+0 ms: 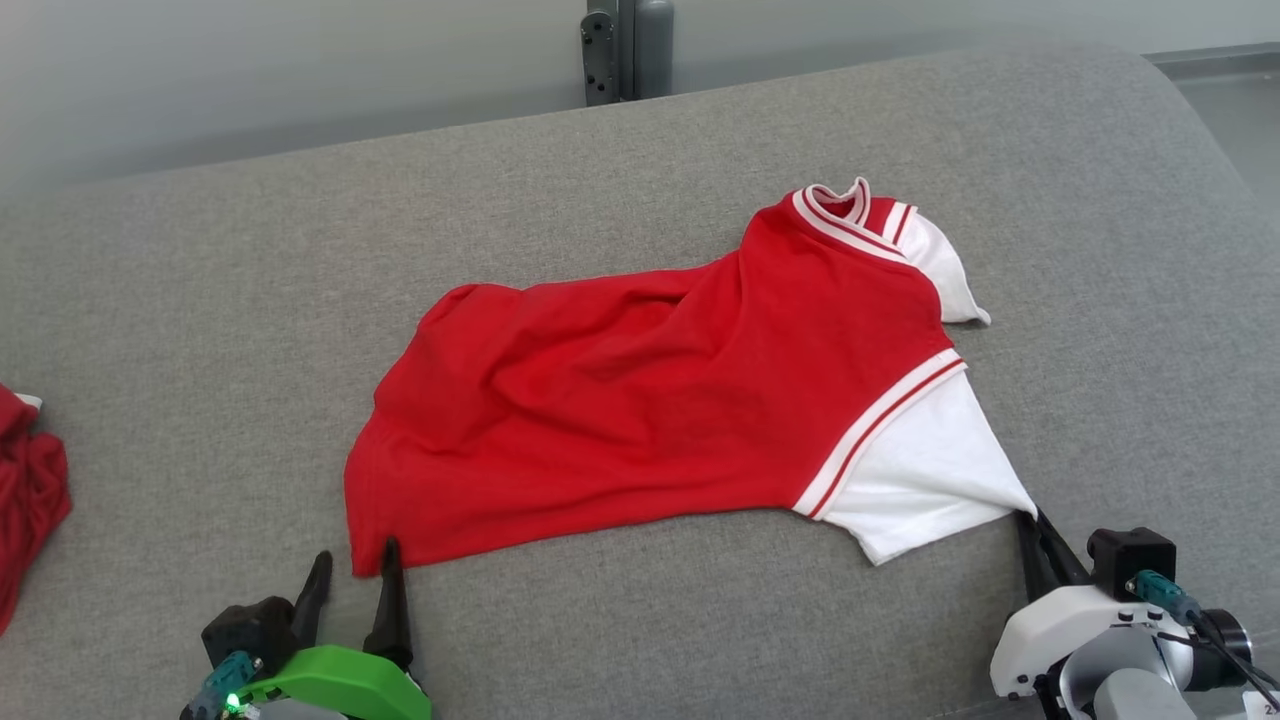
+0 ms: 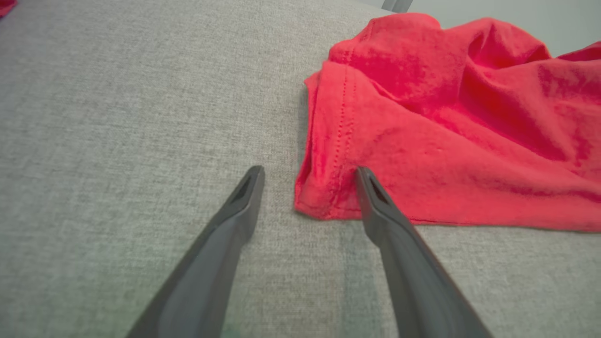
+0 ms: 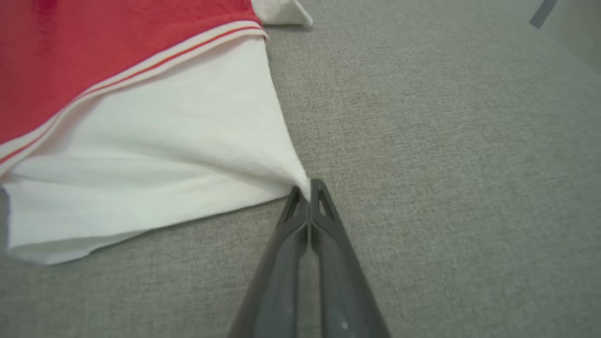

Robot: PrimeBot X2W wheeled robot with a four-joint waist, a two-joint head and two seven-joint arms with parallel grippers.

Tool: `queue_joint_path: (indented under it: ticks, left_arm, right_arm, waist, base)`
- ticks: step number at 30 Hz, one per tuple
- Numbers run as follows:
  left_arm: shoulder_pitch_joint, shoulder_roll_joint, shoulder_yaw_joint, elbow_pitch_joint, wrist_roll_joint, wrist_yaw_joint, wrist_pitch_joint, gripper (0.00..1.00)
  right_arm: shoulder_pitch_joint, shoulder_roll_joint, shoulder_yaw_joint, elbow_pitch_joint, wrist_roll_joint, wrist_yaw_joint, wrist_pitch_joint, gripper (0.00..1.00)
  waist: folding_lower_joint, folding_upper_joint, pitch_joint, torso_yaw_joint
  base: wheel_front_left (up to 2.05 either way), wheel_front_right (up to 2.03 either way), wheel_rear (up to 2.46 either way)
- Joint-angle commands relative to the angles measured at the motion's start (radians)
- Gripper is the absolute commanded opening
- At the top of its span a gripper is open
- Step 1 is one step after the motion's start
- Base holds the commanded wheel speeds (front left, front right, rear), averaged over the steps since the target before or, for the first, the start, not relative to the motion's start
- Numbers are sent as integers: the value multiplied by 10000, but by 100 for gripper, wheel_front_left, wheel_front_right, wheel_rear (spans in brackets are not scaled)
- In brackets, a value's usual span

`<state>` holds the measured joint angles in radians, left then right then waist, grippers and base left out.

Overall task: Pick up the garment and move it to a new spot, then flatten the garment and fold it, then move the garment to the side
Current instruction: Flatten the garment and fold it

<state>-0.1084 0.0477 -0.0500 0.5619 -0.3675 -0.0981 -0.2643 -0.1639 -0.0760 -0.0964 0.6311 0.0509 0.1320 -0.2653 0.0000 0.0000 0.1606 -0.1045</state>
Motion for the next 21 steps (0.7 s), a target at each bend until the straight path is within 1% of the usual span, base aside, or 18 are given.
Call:
queue_joint_path:
  ticks: [1,3,4,5,6,7,13,16,18,21]
  left_arm:
    - [-188,57,-13,110,-26,-64,1,100]
    - [-239,52,-118,300,-71,-79,9,100]
    - [-260,43,-192,409,-78,-89,12,96]
    - [-271,39,-239,485,-92,-104,21,71]
    - [-269,37,-313,539,-85,-119,23,25]
    - [-249,25,-394,565,-49,-139,23,0]
    - [-117,26,-628,514,39,-222,21,0]
    - [-145,57,-315,-232,69,-243,1,0]
    - [-242,61,-43,-837,-274,-263,1,0]
    - [-528,35,-149,-1502,-174,-331,1,0]
  right_arm:
    - [-86,-19,5,-75,54,-24,17,0]
    - [-124,-3,20,-139,76,-24,17,0]
    - [-148,0,26,-172,92,-24,17,0]
    - [-167,5,31,-201,107,-24,17,0]
    - [-189,12,32,-239,122,-24,17,0]
    - [-205,20,24,-274,138,-23,17,0]
    - [-296,68,-5,-712,390,-23,16,0]
    - [-432,110,166,-1210,812,-23,10,0]
    - [-594,112,292,-1751,1124,-21,8,0]
    - [-798,-73,489,-2639,1490,-21,6,0]
  waist:
    - [0,0,143,-148]
    - [0,0,166,-185]
    - [0,0,174,-197]
    - [0,0,179,-201]
    - [0,0,184,-198]
    - [0,0,184,-190]
    - [0,0,68,7]
    - [0,0,-81,137]
    - [0,0,-174,228]
    - [0,0,-386,339]
  base:
    - [0,0,0]
    - [0,0,0]
    - [0,0,0]
    - [0,0,0]
    - [0,0,0]
    - [0,0,0]
    - [0,0,0]
    - [0,0,0]
    - [0,0,0]
    - [0,0,0]
